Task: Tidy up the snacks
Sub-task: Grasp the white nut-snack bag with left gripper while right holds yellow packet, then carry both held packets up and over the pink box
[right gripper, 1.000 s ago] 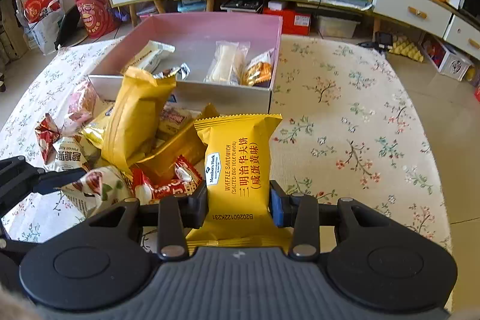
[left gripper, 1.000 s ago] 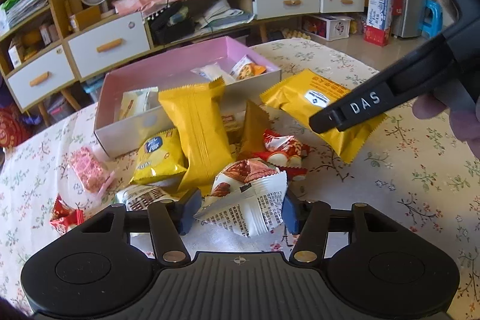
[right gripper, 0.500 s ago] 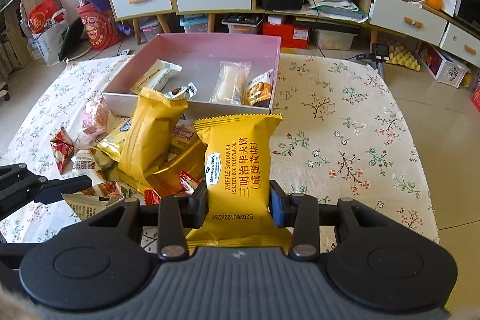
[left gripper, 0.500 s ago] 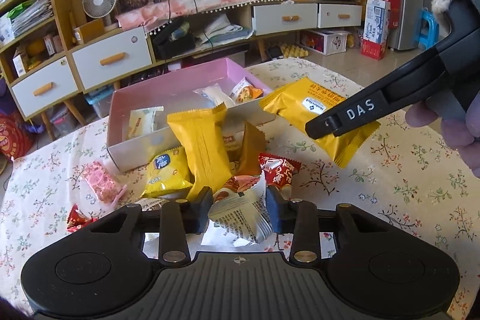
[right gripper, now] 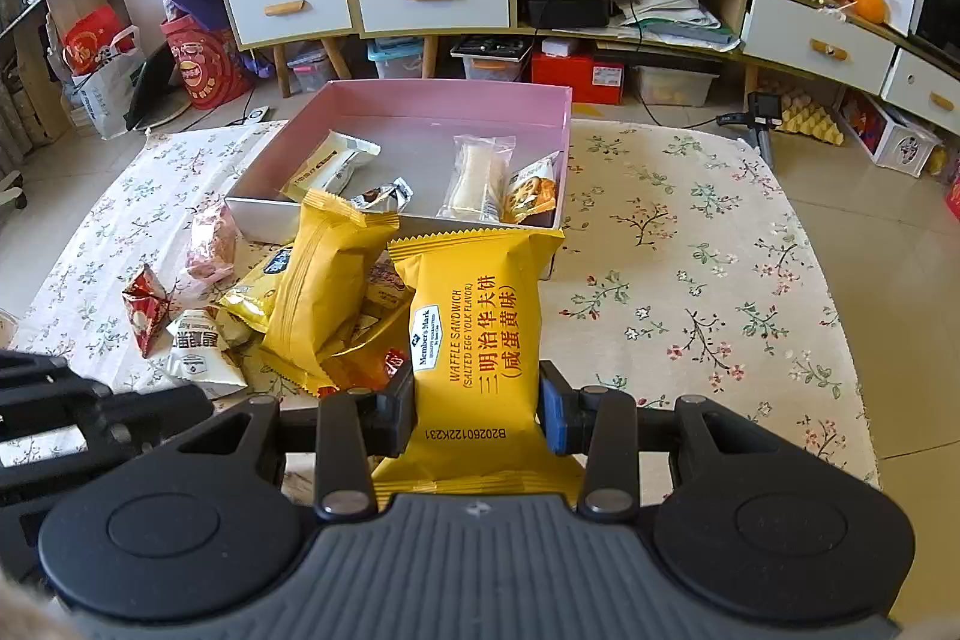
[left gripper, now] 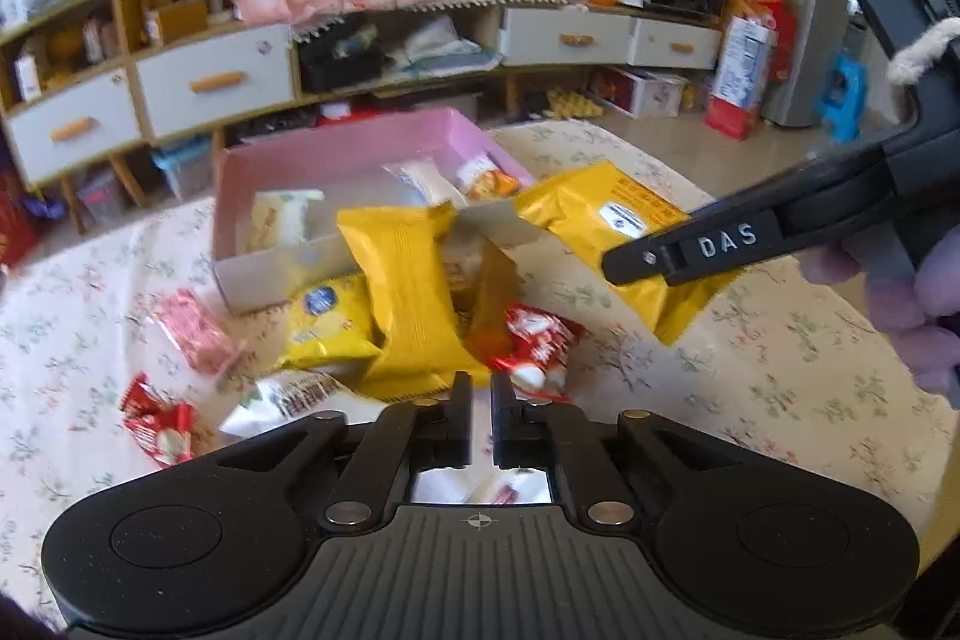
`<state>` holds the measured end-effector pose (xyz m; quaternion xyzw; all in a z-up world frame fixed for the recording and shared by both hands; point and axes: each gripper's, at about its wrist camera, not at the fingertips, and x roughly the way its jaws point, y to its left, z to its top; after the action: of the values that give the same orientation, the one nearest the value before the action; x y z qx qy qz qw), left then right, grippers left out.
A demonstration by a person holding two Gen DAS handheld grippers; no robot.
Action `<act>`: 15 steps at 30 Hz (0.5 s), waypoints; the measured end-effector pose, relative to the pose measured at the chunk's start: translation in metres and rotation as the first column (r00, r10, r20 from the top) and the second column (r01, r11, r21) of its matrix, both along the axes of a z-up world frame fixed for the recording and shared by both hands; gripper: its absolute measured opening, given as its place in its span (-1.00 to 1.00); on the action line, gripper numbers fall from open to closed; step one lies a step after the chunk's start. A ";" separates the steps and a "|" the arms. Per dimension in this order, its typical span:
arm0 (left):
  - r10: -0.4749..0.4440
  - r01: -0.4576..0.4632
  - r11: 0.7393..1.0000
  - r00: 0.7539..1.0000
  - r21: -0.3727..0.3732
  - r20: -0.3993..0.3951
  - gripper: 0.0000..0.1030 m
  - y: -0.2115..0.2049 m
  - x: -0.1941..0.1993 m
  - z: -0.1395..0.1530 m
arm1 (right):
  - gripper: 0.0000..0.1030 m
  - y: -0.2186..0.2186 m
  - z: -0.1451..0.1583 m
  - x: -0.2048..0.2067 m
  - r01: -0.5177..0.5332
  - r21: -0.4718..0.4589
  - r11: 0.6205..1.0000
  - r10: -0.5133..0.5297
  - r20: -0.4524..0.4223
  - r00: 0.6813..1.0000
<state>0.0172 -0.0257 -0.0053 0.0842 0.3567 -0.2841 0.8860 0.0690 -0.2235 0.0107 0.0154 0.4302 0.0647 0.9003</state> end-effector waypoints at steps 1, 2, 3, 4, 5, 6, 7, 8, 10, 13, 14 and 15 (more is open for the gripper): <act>-0.015 0.015 1.000 1.000 0.003 -0.013 -0.55 -0.001 0.000 -0.001 | -0.28 0.001 0.000 -0.001 -0.003 0.001 1.000 0.003 -0.002 1.000; -0.024 0.024 1.000 0.999 0.006 -0.022 -0.41 -0.001 -0.001 -0.003 | -0.28 0.001 -0.001 -0.001 -0.008 0.002 1.000 0.008 -0.008 1.000; -0.031 0.032 0.999 0.999 0.010 -0.032 -0.12 -0.002 -0.002 -0.006 | -0.28 0.002 -0.001 -0.002 -0.011 0.003 1.000 0.011 -0.013 1.000; -0.039 0.040 0.999 0.998 0.015 -0.045 0.18 -0.003 -0.002 -0.009 | -0.28 0.002 -0.002 -0.003 -0.017 0.005 1.000 0.017 -0.022 1.000; -0.052 0.053 0.998 0.997 0.020 -0.057 0.26 -0.005 -0.002 -0.011 | -0.28 0.003 -0.004 -0.004 -0.022 0.006 1.000 0.022 -0.032 0.999; -0.067 0.069 0.997 0.995 0.025 -0.067 0.33 -0.008 -0.003 -0.014 | -0.28 0.003 -0.005 -0.005 -0.027 0.007 1.000 0.027 -0.041 0.999; -0.083 0.086 0.996 0.993 0.035 -0.079 0.35 -0.011 -0.003 -0.017 | -0.28 0.003 -0.006 -0.006 -0.033 0.005 0.999 0.033 -0.051 0.998; -0.094 0.098 0.994 0.992 0.046 -0.087 0.36 -0.014 -0.004 -0.019 | -0.28 0.004 -0.007 -0.006 -0.038 0.000 0.999 0.038 -0.060 0.997; -0.115 0.122 0.990 0.988 0.068 -0.107 0.42 -0.020 -0.005 -0.025 | -0.28 0.005 -0.009 -0.008 -0.048 -0.013 0.999 0.047 -0.074 0.996; -0.132 0.146 0.984 0.982 0.101 -0.134 0.42 -0.027 -0.005 -0.034 | -0.28 0.007 -0.013 -0.010 -0.063 -0.029 0.998 0.060 -0.096 0.994; -0.137 0.153 0.982 0.980 0.110 -0.145 0.42 -0.029 -0.004 -0.037 | -0.28 0.008 -0.014 -0.011 -0.068 -0.032 0.997 0.064 -0.104 0.993; -0.136 0.155 0.981 0.979 0.120 -0.154 0.42 -0.031 -0.004 -0.040 | -0.28 0.008 -0.015 -0.012 -0.072 -0.034 0.997 0.068 -0.112 0.991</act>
<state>0.0135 -0.0570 -0.0455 0.1470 0.4311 -0.3295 0.8270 0.0574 -0.2150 -0.0045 -0.0134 0.4810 0.0871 0.8723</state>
